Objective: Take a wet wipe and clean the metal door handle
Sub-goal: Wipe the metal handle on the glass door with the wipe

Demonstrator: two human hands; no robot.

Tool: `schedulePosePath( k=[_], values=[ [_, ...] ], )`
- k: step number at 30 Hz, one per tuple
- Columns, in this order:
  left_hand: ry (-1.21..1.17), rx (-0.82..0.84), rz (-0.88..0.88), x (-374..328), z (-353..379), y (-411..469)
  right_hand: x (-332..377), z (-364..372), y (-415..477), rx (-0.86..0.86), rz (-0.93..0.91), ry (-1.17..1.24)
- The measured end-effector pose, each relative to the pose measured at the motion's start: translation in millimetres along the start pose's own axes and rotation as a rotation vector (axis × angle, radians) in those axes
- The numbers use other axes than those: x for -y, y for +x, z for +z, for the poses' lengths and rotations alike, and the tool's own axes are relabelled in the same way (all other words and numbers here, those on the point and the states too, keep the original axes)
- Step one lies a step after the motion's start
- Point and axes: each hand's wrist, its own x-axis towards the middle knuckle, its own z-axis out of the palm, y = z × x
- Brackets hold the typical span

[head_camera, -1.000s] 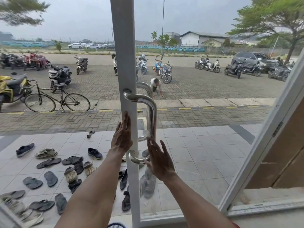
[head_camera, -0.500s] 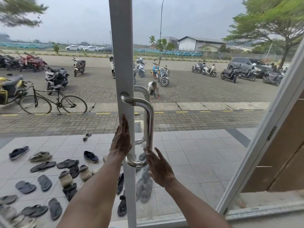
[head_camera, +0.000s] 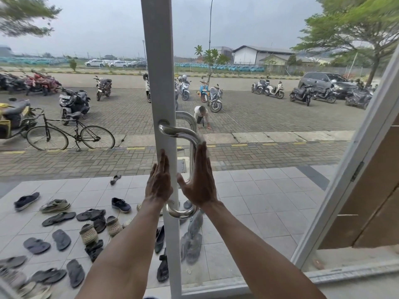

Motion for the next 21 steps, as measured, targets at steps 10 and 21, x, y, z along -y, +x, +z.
schedulePosePath(
  k=[10,21],
  values=[
    [-0.008,-0.005,-0.007,-4,-8,-1,43,-13,45,-0.199,0.079,0.128],
    [0.111,0.217,-0.162,-34,-47,-11,84,93,37,0.448,0.101,-0.406]
  ],
)
